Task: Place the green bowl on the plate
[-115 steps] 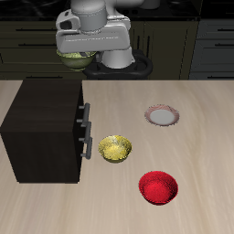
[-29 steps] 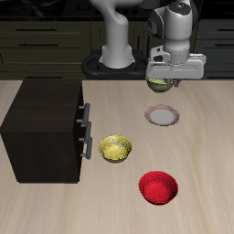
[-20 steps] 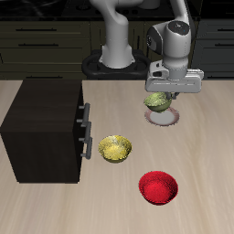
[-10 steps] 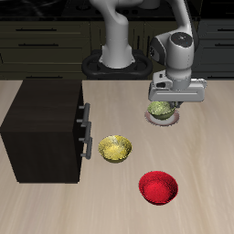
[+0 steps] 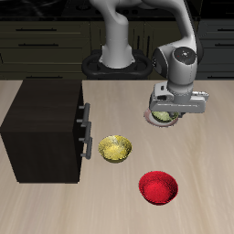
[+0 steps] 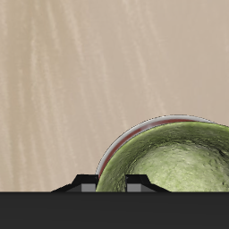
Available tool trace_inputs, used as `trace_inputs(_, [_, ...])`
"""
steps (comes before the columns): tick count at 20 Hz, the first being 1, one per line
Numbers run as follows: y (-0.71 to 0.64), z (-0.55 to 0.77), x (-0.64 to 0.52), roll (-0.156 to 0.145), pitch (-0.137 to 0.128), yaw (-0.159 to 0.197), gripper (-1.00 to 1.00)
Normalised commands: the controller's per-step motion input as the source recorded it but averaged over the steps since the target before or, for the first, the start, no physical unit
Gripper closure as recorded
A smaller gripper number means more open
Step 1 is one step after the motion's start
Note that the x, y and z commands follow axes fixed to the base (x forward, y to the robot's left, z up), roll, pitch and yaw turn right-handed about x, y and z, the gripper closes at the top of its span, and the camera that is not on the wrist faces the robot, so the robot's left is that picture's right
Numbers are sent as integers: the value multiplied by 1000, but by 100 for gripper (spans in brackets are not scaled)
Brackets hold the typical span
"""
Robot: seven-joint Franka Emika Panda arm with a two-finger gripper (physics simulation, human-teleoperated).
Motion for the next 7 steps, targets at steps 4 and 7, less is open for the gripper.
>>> trace_inputs(4, [28, 83, -64, 8, -10, -12, -100])
trace_inputs(7, [-112, 179, -137, 17, -6, -10, -100])
